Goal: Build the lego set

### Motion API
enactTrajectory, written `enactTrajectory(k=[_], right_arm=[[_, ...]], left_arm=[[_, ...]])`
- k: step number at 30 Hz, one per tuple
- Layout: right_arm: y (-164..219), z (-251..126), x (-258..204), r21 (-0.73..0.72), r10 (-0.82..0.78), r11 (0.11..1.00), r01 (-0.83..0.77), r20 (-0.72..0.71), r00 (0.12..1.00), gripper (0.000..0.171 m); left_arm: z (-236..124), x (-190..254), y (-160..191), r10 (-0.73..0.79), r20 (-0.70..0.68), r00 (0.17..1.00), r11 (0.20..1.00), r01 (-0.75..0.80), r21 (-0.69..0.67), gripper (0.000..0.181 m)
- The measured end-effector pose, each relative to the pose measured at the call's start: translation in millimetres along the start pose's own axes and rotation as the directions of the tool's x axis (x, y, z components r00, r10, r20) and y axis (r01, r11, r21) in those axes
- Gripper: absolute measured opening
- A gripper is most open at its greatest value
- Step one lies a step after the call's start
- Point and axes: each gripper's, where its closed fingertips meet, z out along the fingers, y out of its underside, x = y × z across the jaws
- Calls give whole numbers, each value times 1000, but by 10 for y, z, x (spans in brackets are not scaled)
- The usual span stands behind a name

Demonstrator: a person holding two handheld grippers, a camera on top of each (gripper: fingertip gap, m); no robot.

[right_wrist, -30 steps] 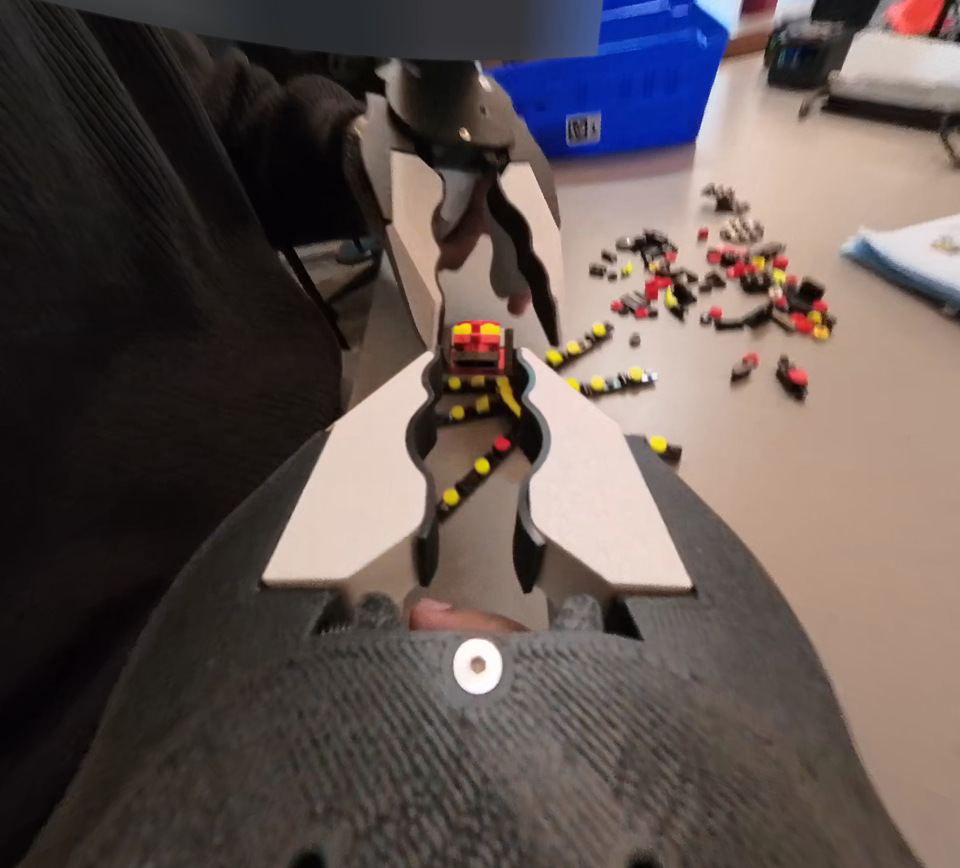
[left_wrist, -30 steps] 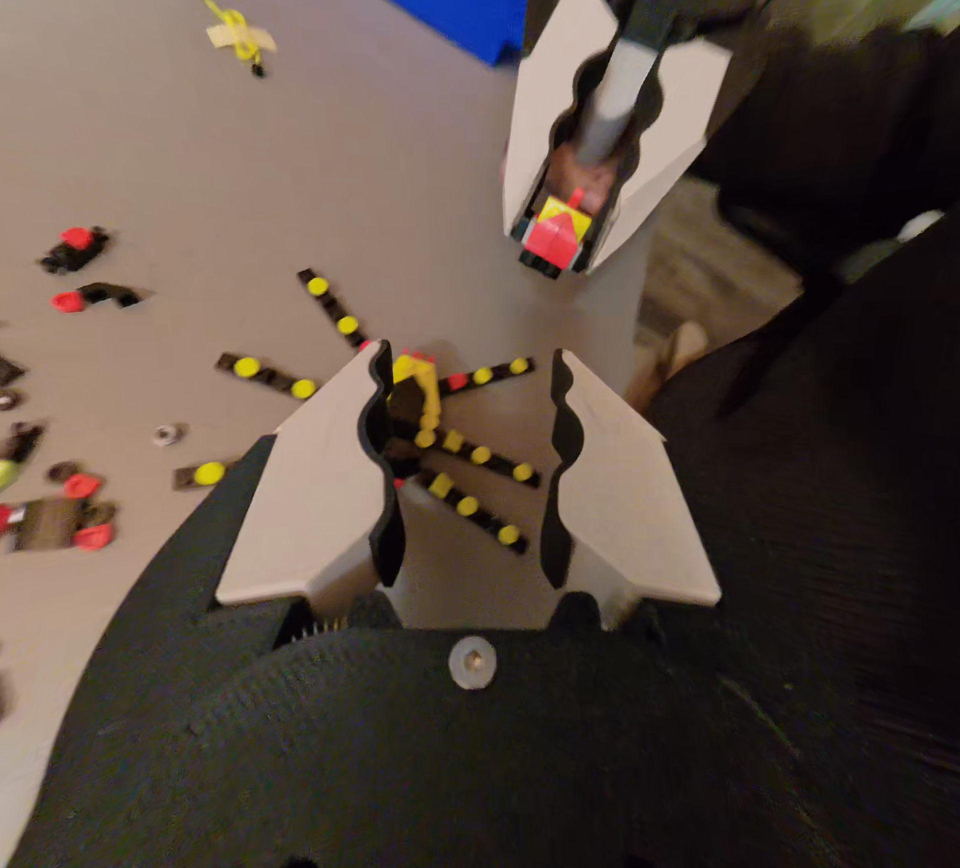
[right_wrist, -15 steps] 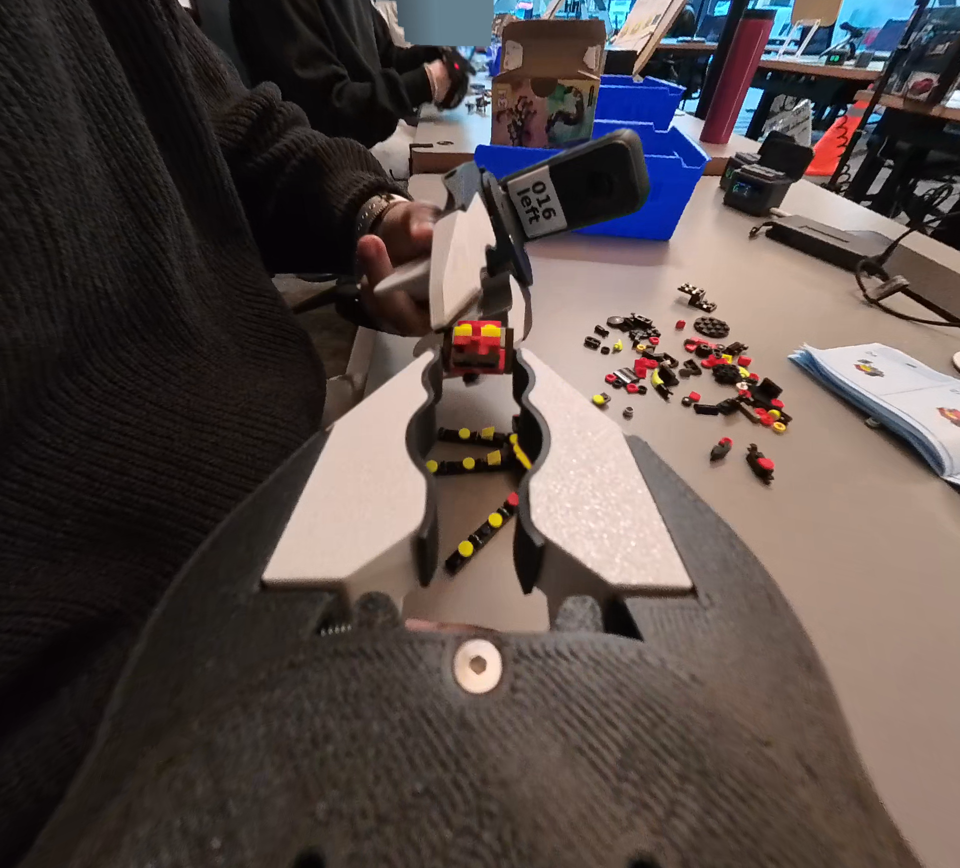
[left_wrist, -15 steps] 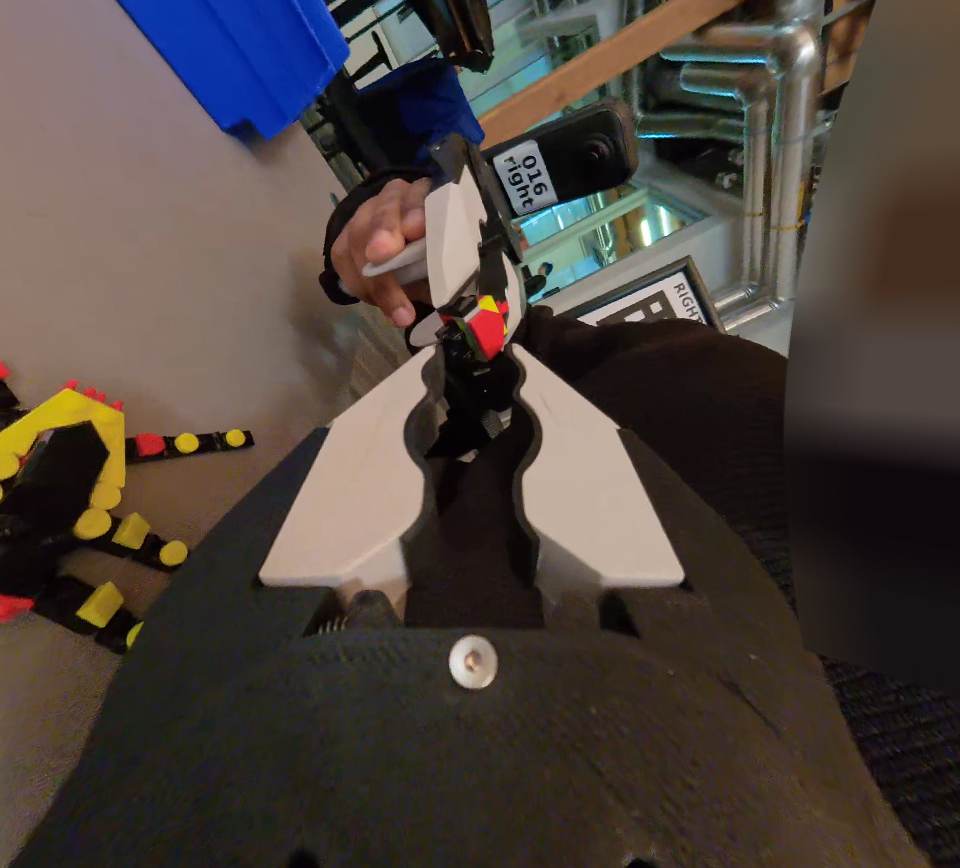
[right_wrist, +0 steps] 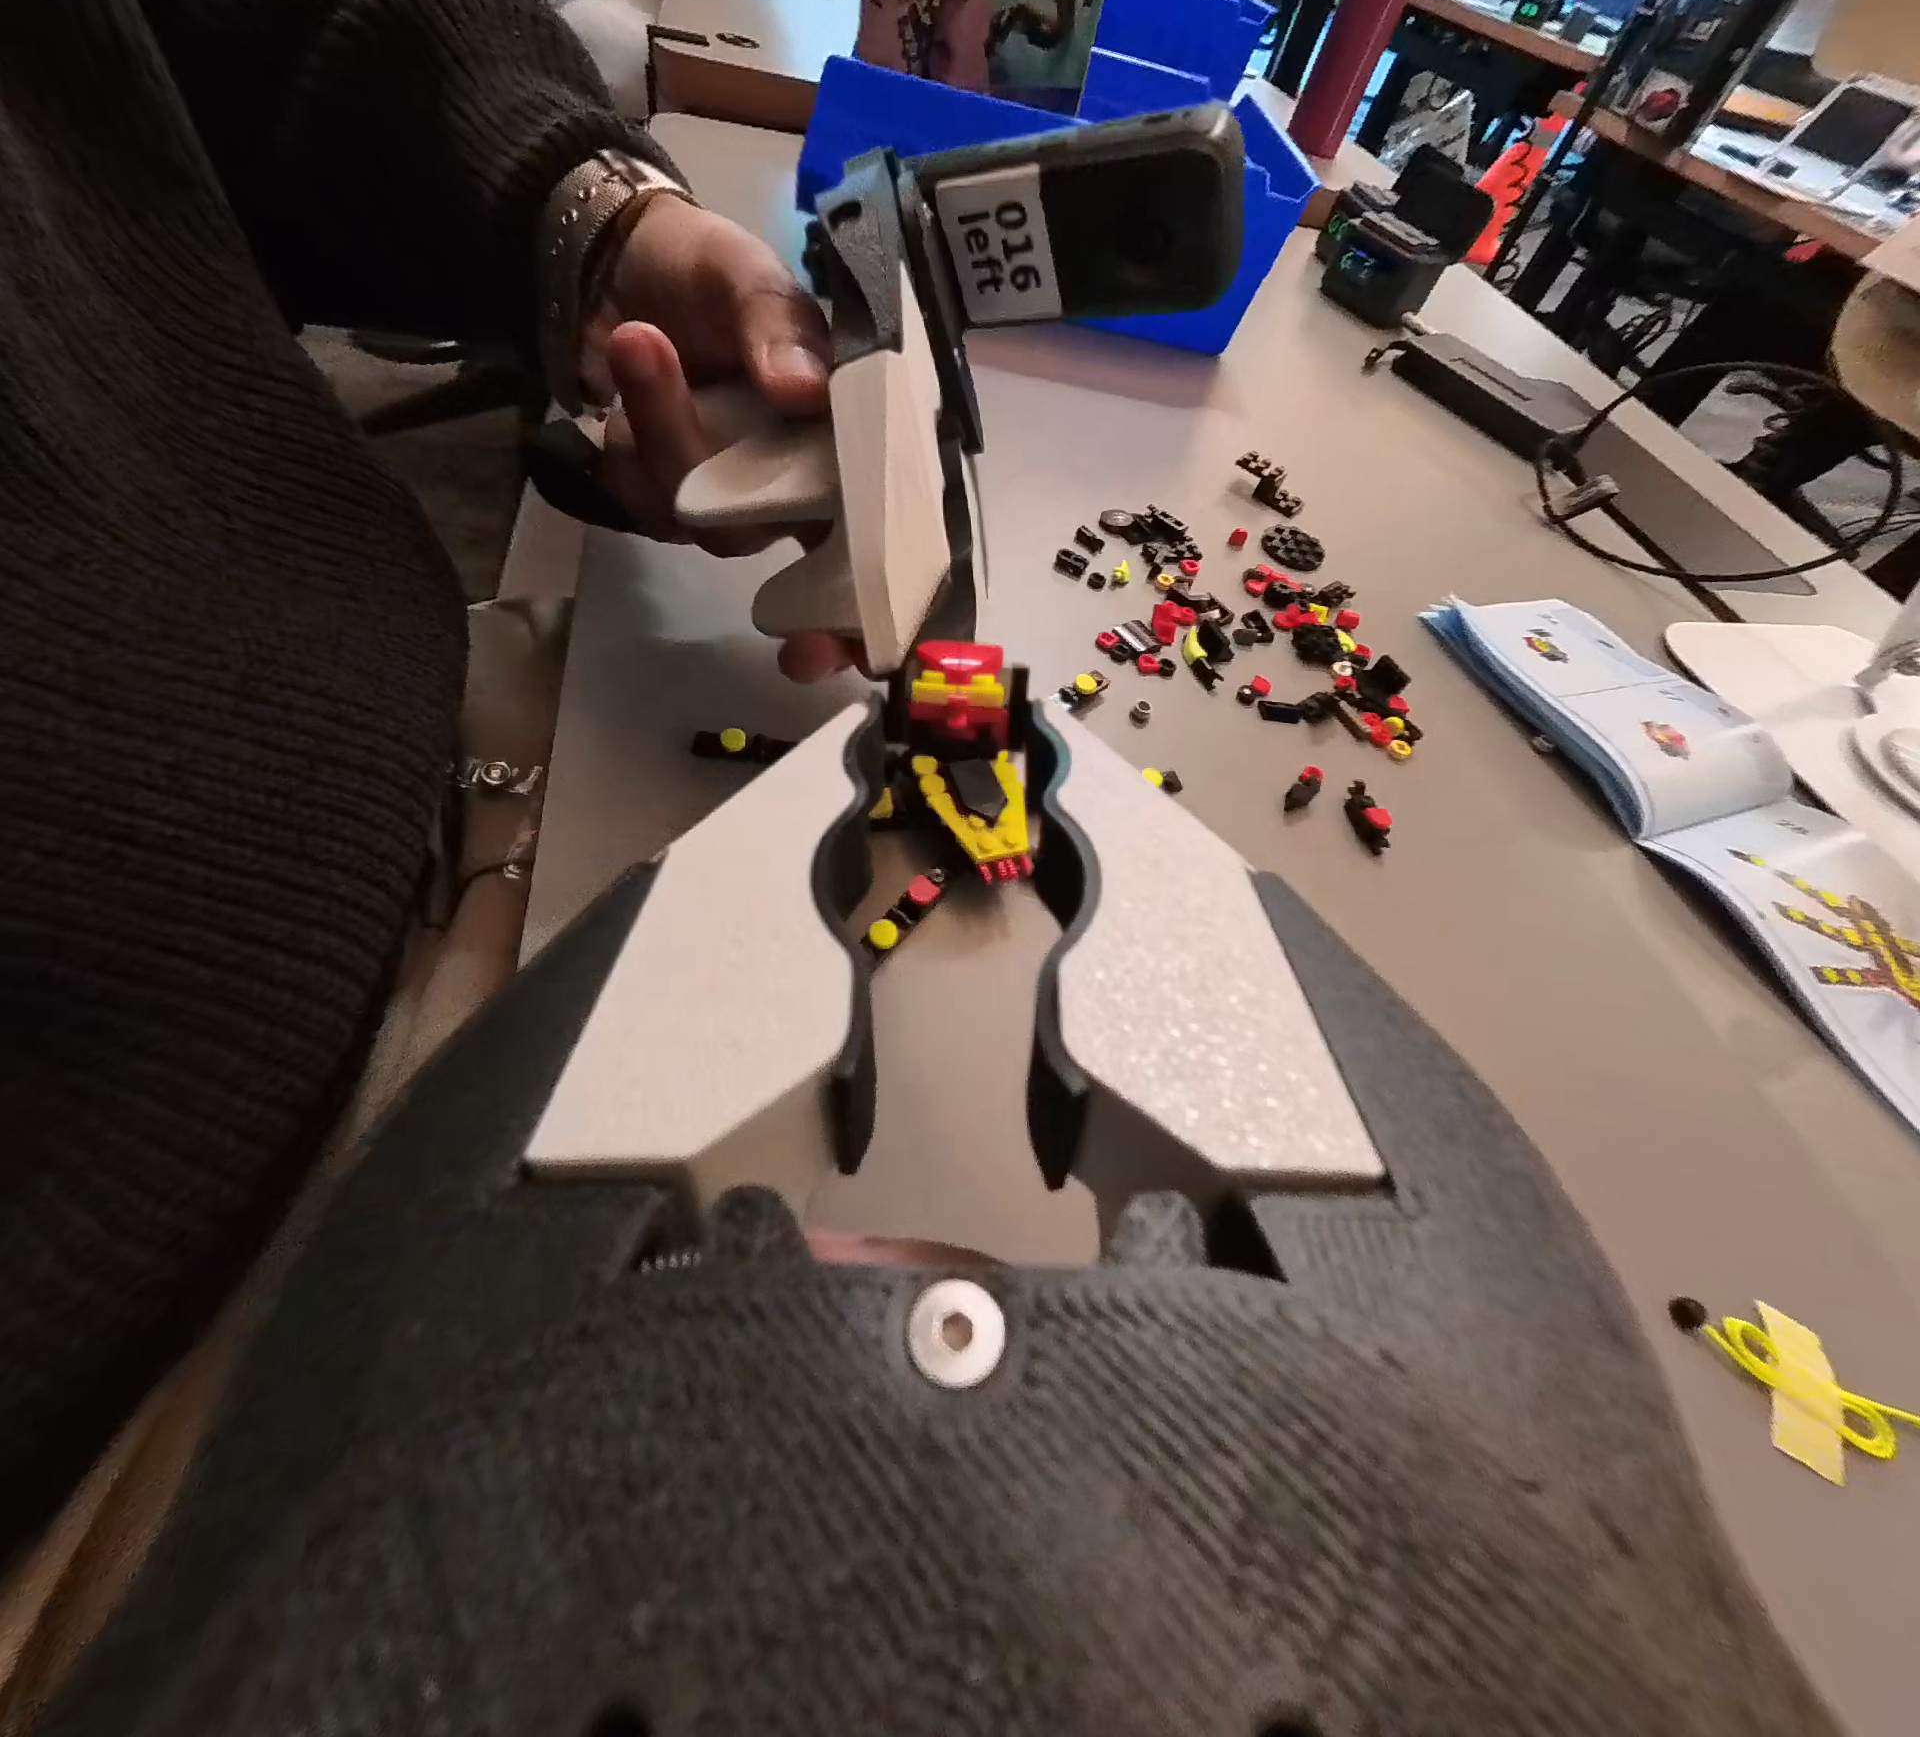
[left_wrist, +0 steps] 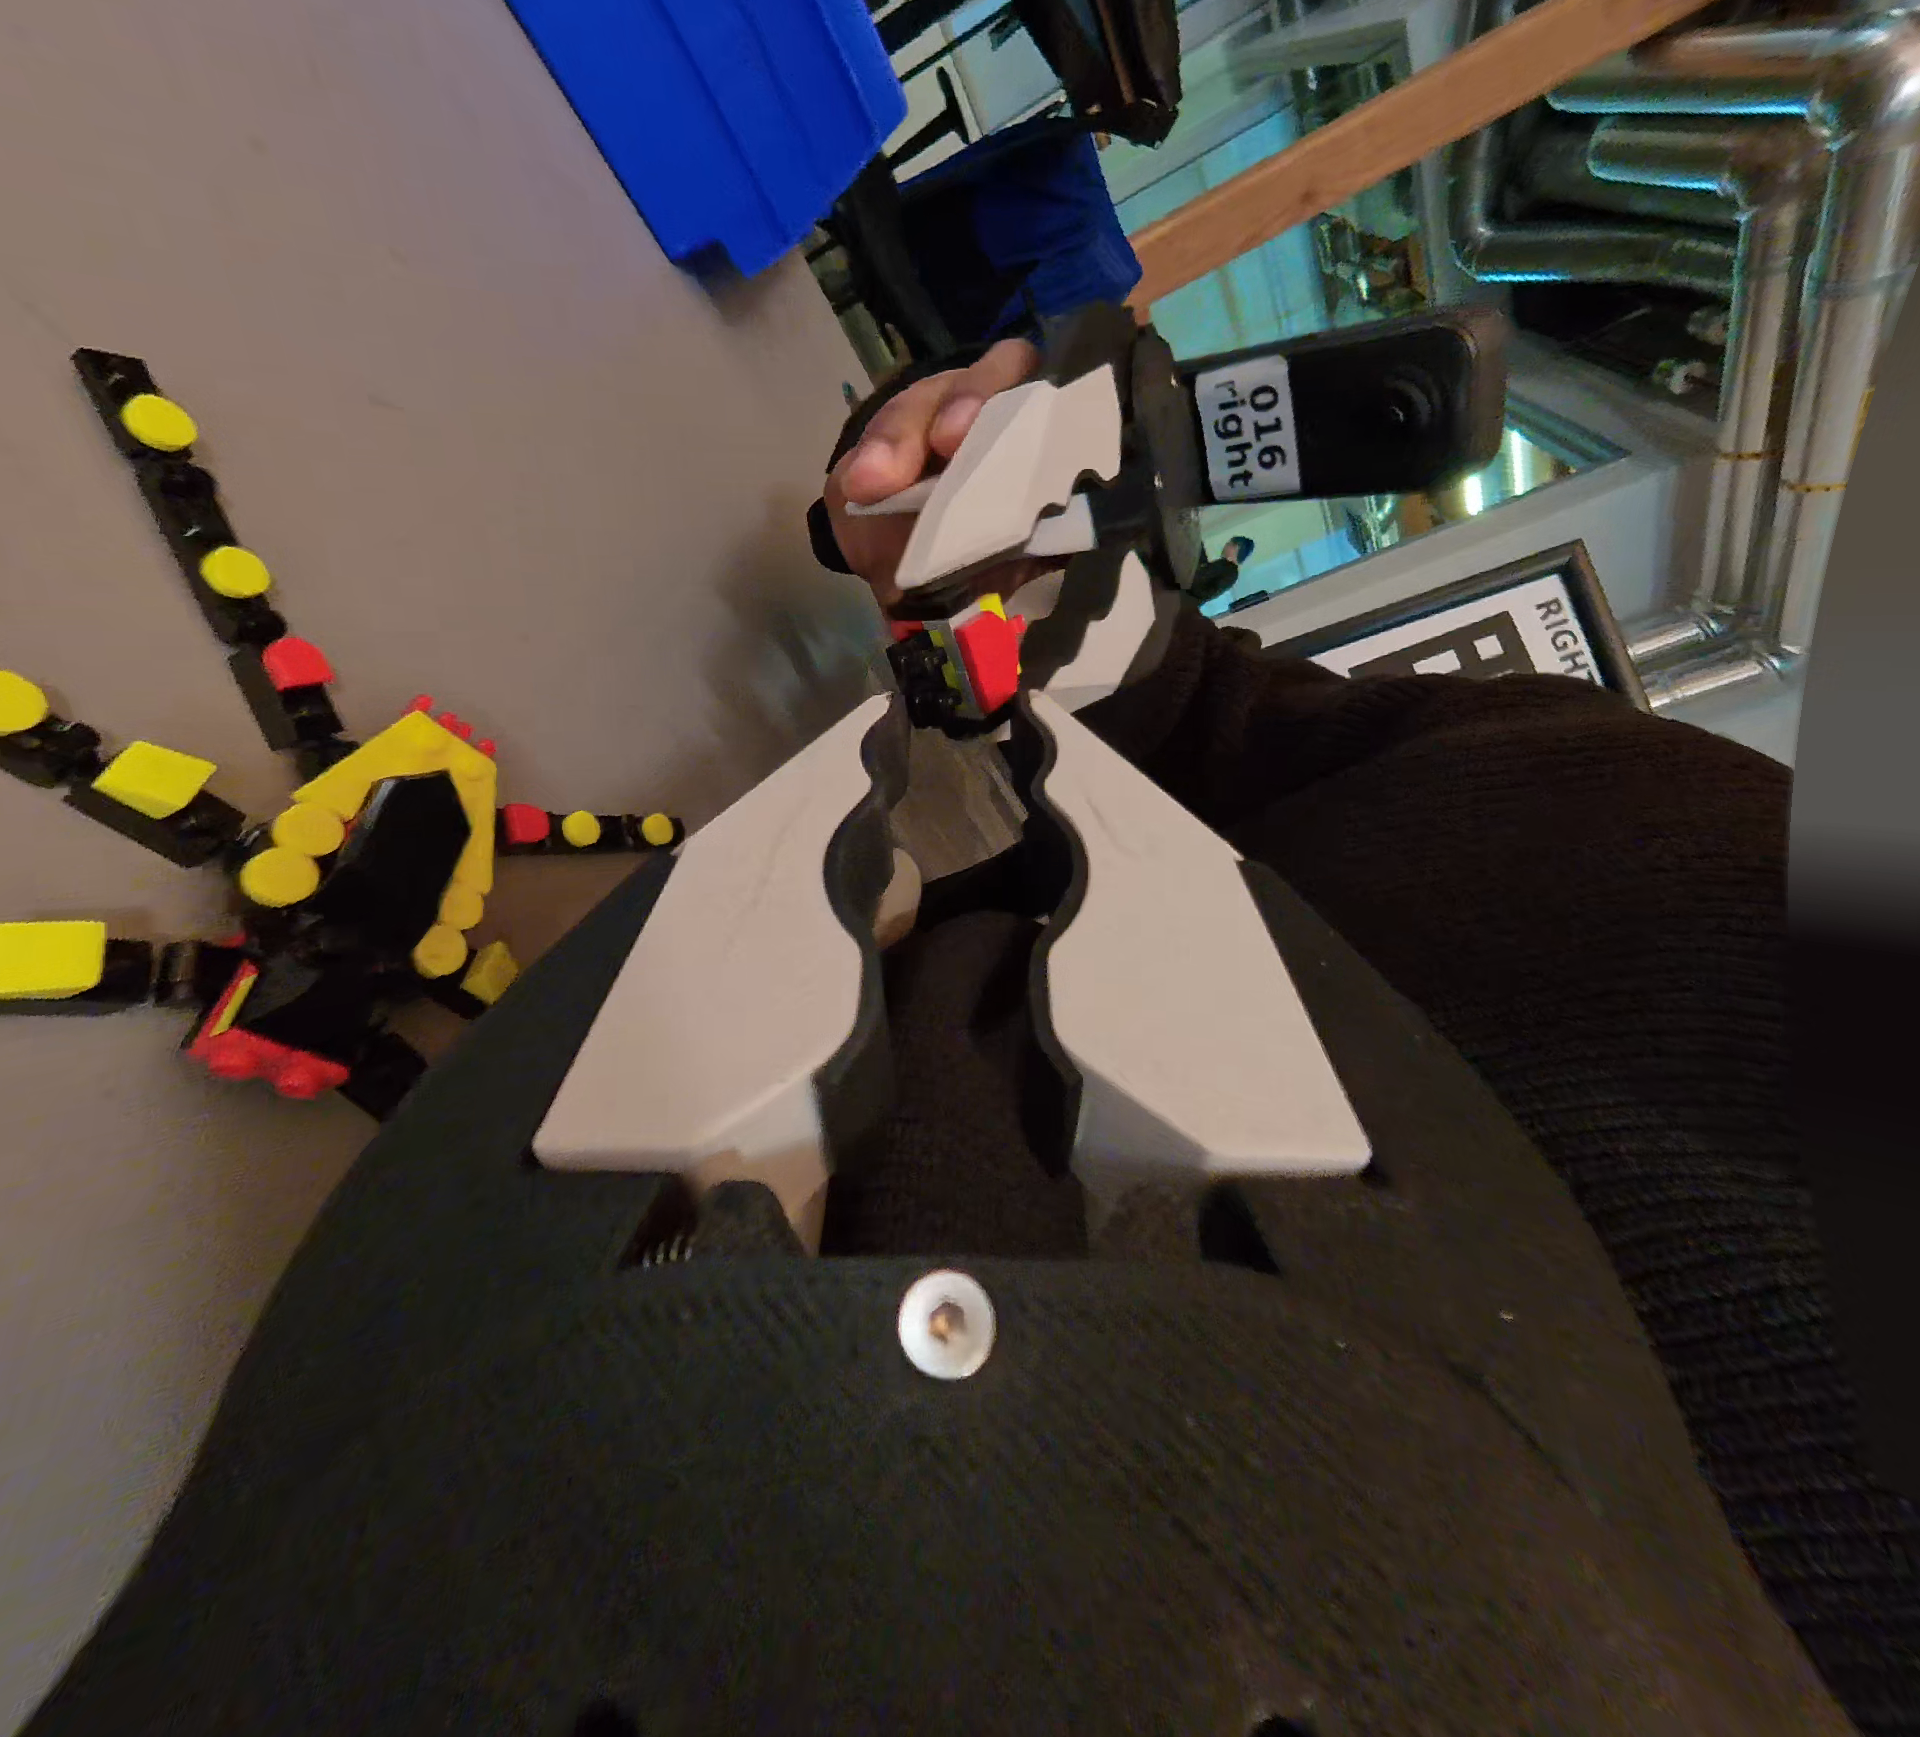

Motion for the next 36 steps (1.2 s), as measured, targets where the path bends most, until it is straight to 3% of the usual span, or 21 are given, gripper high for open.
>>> enactTrajectory(k=[11,14,17,19,21,23,24,29,31,36], right_arm=[[37,-1,-75,-34,36,999,-34,80,996,24],[75,-18,-12,-67,97,994,-92,85,992,24],[317,-21,115,-161,92,983,-85,36,995,24],[487,19,149,-233,103,968,-90,42,994,24],[596,75,157,-280,107,956,-83,73,992,24],[682,142,146,-314,120,947,-76,126,985,24],[722,177,148,-328,123,942,-67,155,980,24],[840,298,160,-370,152,928,-41,275,949,24],[846,321,160,-373,157,927,-36,299,941,24],[822,311,205,-366,161,930,-40,308,938,24]], left_arm=[[10,5,95,-13,-35,999,998,11,-60,18],[-19,27,119,70,-6,998,994,-71,-85,20],[-140,-64,18,209,111,972,976,-201,-82,36],[-266,-317,-38,364,288,886,931,-335,-149,46],[-409,-608,-65,539,450,712,843,-452,-293,57],[-493,-818,-41,655,513,554,755,-493,-432,67],[-490,-878,7,672,512,535,740,-484,-467,64],[-449,-975,143,690,478,543,721,-462,-516,56],[-432,-966,143,675,474,566,735,-458,-500,41],[-442,-964,154,683,436,587,725,-468,-505,41]])
